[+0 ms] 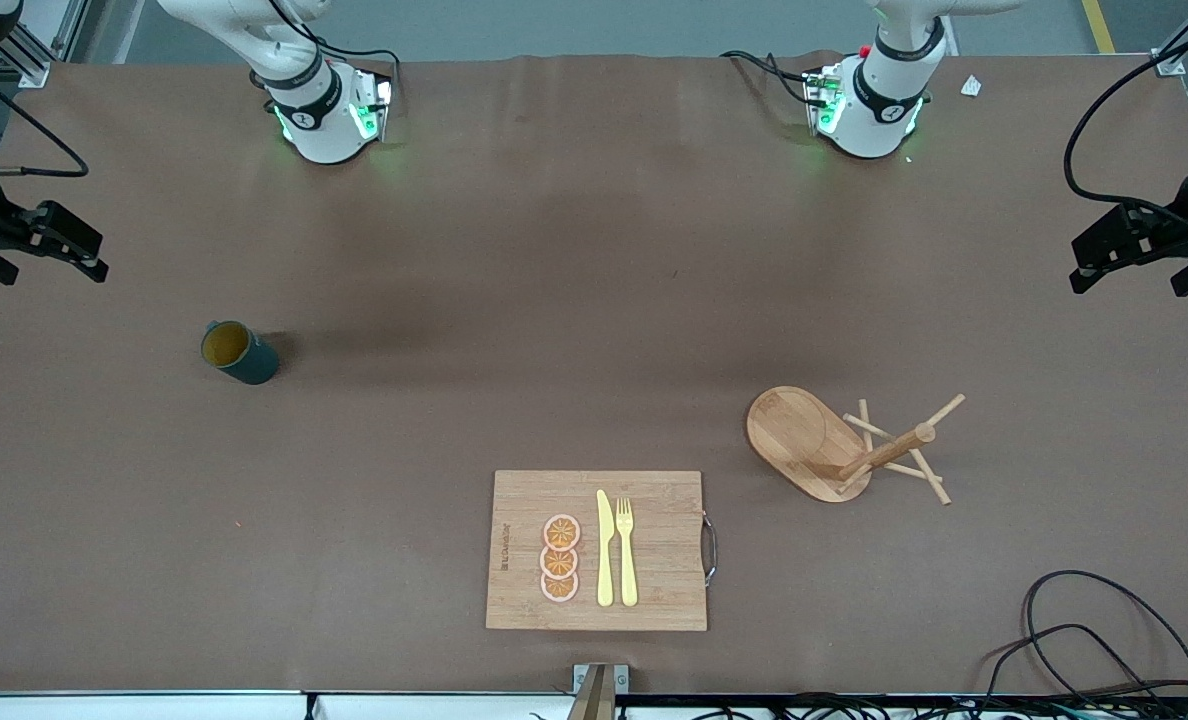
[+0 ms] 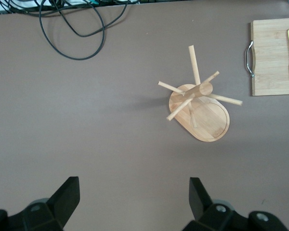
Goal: Pass cup and hang on rack
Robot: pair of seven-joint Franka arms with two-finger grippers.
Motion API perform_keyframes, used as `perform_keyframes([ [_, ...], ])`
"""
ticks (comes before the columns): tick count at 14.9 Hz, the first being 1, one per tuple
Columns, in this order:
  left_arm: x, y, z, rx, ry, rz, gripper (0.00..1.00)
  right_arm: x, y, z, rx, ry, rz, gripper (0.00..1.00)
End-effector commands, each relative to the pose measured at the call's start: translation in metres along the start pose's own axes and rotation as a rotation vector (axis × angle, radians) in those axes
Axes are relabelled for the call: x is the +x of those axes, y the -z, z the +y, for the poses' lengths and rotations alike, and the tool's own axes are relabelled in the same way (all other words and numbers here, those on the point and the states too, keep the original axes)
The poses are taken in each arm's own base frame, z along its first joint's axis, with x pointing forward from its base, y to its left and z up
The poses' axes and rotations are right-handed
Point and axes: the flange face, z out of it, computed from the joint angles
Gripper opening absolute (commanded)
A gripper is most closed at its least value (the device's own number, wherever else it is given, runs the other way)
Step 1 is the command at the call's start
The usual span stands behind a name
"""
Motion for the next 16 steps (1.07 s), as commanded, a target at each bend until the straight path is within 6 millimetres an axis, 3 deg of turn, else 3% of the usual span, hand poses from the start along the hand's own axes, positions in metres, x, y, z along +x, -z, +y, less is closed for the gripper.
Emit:
perform_keyframes([
  [1,0.000,-0.007,-0.001,-0.001,0.027,-0.042,1.00,0.005,0.005,0.002,0.001,0.004,-0.006,1.00],
  [3,0.003,0.008,0.003,-0.012,0.036,-0.024,1.00,0.005,0.006,0.001,0.001,0.006,-0.005,1.00],
  [5,0.004,0.008,0.006,-0.008,0.031,-0.022,1.00,0.004,0.001,0.001,0.003,0.014,-0.020,1.00],
  [16,0.000,0.000,0.006,-0.002,0.029,-0.083,1.00,-0.017,-0.081,0.006,0.046,0.002,-0.113,1.00],
])
